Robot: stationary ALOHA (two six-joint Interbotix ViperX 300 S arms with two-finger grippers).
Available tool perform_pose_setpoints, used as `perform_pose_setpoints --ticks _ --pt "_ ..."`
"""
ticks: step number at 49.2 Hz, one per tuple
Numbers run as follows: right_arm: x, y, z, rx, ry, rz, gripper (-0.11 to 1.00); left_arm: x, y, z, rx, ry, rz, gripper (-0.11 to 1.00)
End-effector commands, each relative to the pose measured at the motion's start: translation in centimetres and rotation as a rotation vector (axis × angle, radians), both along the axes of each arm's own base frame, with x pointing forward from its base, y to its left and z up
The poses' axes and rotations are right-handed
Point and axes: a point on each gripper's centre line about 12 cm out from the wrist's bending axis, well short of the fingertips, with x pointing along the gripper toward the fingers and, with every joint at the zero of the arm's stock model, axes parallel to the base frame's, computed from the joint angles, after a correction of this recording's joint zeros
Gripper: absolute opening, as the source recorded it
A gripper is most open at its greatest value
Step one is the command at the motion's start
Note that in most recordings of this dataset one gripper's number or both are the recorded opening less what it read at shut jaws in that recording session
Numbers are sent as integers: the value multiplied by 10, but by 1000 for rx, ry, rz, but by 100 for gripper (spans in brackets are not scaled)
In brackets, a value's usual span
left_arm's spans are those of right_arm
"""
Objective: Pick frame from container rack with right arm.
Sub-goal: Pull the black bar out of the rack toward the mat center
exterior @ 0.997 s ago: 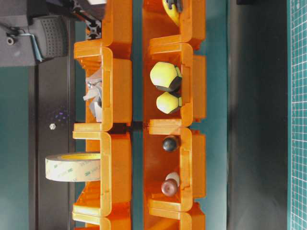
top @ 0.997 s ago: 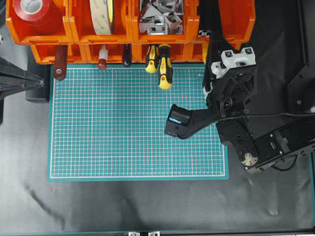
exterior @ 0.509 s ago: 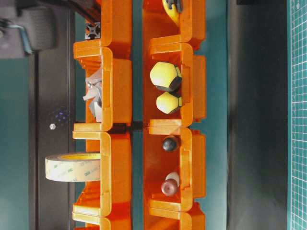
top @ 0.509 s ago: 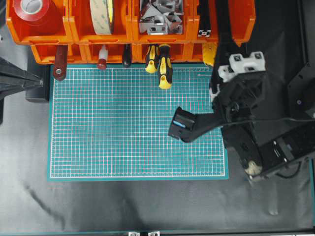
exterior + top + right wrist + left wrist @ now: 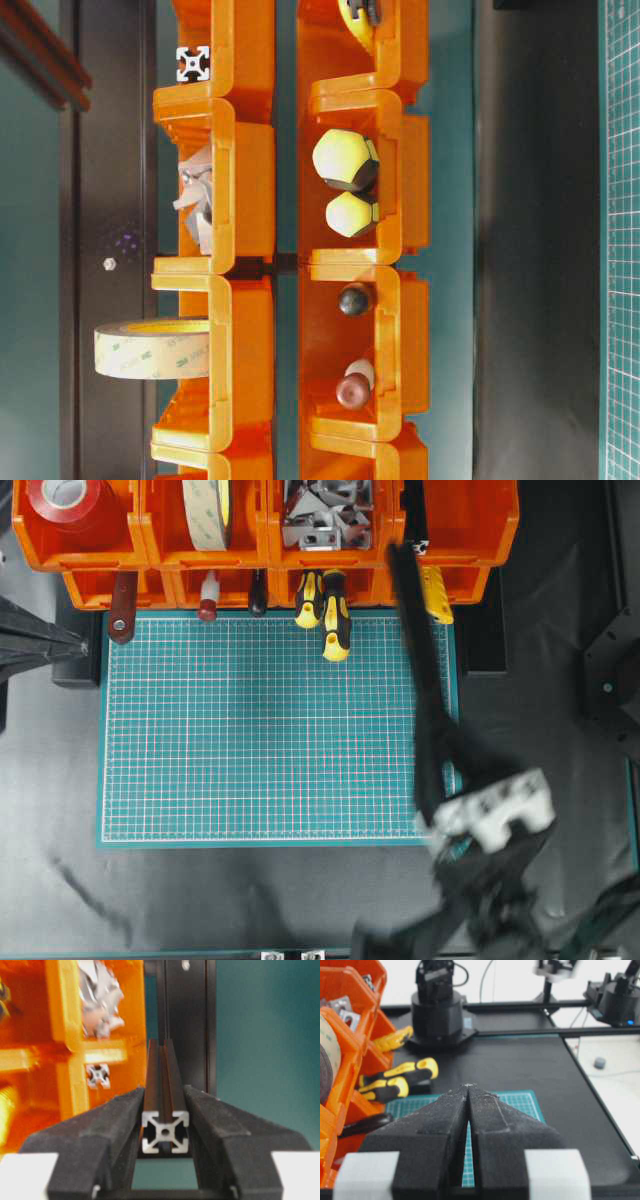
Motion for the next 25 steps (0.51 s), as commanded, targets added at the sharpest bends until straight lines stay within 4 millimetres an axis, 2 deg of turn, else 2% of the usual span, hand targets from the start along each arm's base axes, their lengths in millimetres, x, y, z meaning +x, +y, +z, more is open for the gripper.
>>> perform_pose_setpoints --ticks 1,6,13,25 --pt "11 27 17 78 -34 103 25 2 -1 14 -5 -43 -2 0" --pt "20 48 8 121 24 195 25 2 -1 16 -5 -58 -4 0" --pt "21 65 -12 199 142 282 25 1 -1 17 -7 -69 -5 0" --pt "15 70 -52 302 297 343 25 2 -1 16 -6 -61 -6 0"
